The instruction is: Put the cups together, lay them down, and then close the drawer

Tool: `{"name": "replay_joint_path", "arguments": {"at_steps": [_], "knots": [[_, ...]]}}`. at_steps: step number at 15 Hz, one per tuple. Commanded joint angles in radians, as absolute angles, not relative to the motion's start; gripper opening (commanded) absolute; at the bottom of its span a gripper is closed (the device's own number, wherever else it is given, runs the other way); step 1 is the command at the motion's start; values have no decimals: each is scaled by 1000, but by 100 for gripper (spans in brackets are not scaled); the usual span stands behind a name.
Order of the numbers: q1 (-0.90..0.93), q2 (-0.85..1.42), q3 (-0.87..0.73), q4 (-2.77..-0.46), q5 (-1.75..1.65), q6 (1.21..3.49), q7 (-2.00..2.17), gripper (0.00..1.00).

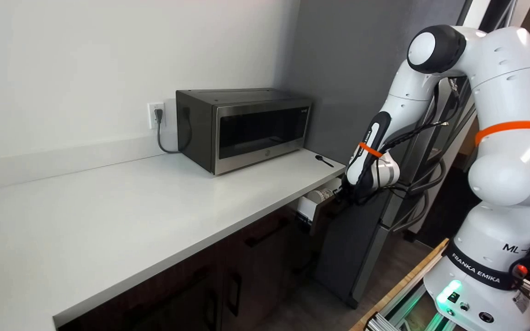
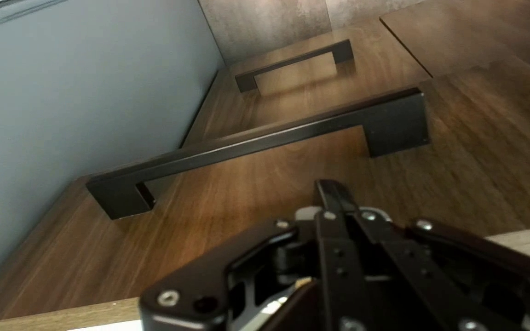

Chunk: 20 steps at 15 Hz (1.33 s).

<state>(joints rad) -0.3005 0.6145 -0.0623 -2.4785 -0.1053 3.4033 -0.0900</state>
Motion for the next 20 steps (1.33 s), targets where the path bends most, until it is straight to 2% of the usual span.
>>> {"name": "replay_joint_path", "arguments": {"at_steps": [1,20], "knots": [[-287,655,-71,-2428,-80,3422,-64,0],[-201,712,-106,-2309,-18,3409,-41,0]]}}
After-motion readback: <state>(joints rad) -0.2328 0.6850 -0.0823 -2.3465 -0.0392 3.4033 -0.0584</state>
